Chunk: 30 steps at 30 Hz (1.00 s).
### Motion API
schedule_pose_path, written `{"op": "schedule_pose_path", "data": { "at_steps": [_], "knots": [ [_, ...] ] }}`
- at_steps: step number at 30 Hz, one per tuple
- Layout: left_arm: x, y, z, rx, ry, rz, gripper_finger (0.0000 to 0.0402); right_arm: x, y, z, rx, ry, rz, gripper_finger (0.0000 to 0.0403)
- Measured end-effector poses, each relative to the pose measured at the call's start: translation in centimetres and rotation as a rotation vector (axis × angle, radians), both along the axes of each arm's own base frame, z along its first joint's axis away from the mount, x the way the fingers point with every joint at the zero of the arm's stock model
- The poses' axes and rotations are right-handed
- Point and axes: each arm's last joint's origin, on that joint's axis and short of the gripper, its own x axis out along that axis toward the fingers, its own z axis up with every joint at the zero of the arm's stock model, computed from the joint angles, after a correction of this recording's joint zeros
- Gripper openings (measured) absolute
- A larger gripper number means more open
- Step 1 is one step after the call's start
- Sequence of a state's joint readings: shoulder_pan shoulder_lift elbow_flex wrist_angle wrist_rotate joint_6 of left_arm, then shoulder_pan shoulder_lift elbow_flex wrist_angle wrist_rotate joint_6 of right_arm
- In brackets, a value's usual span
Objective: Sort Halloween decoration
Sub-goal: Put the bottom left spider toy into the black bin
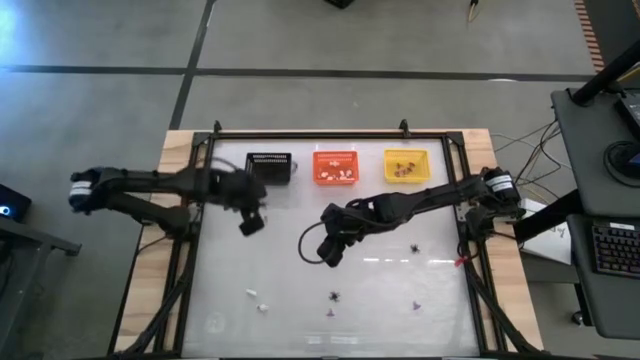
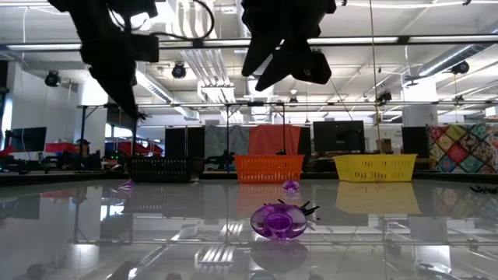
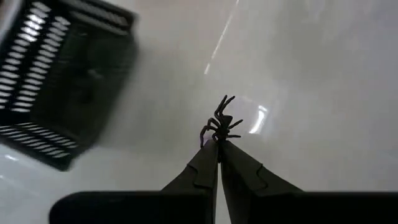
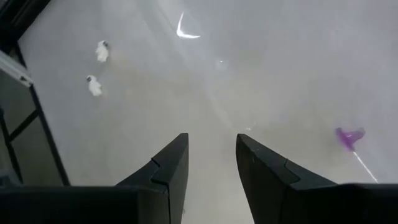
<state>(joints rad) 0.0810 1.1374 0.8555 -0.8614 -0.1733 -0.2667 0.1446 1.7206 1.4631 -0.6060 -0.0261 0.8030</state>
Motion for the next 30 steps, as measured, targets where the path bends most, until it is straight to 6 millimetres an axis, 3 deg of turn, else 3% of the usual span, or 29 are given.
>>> {"op": "schedule_pose_path", "data": {
  "at_steps": [10,16,24,30],
  "knots": [
    [-1.2,8.0,-0.7,0.033,0.036,0.091,0.0,-0.2,-3.2,0.2,-0.043,0.023,-0.03,0.0121],
    [-1.7,11.3,-1.4,0.008,-0.015,0.134,0.0,-0.2,-5.1,0.1,-0.072,0.038,-0.034,0.0125],
    [-1.4,12.9,-2.6,0.002,0.027,0.116,0.0,-1.2,-7.1,-0.4,-0.096,0.147,-0.042,0.0125],
    [-0.2,13.9,-2.1,0.003,0.023,0.115,0.0019,-1.7,-8.0,-0.6,-0.116,0.197,-0.025,0.0128]
  ]
}}
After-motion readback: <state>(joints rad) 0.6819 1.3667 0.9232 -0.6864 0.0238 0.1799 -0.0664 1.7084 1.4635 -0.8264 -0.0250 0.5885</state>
